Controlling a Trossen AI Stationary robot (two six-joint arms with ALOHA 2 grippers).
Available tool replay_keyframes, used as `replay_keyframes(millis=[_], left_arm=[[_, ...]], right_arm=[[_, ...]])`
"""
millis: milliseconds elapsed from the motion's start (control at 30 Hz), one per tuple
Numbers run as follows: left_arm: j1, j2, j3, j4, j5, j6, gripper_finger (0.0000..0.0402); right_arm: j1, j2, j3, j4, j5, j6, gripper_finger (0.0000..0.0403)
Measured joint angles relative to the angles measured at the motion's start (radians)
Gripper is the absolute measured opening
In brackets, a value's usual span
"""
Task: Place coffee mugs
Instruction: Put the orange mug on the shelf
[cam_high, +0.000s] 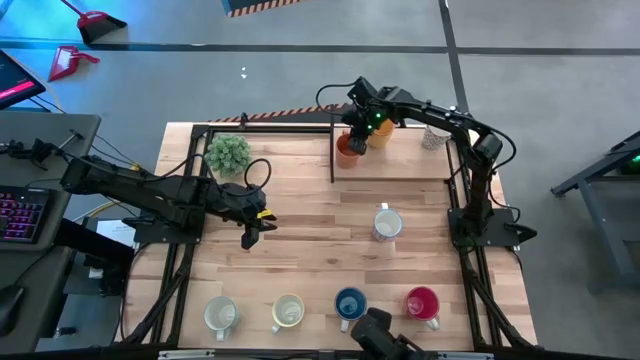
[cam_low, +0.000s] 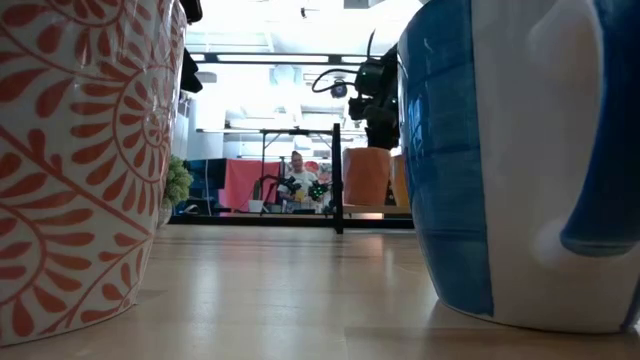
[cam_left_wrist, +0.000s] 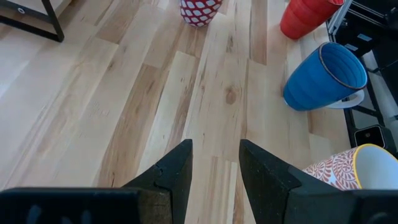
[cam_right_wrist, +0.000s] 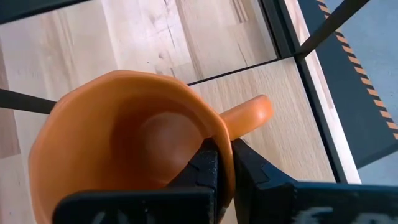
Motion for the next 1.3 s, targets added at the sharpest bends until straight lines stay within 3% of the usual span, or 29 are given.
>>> replay_keyframes(millis=[300,500,867,1133,1300], left_arm=[[0.0,0.0,0.0,0.0,0.0,0.0,0.0119],[0.0,0.0,0.0,0.0,0.0,0.0,0.0119],[0.0,0.0,0.0,0.0,-0.003,0.012,0.0119],[0.0,0.0,0.0,0.0,-0.012,0.027,0.0119],[0.0,0.0,0.0,0.0,-0.012,0.029,0.0119]], right_arm=[[-0.001,0.003,0.003,-0.02,0.059,-0.003,0.0046],[-0.001,0.002,0.105,-0.066,0.044,-0.001,0.0068],[0.027,-0.002,0.363,-0.366,-0.02,0.081,0.0068],[0.157,-0.002,0.368,-0.427,0.0,0.077,0.0009],[0.186,-0.002,0.367,-0.465,0.017,0.101,0.0009]])
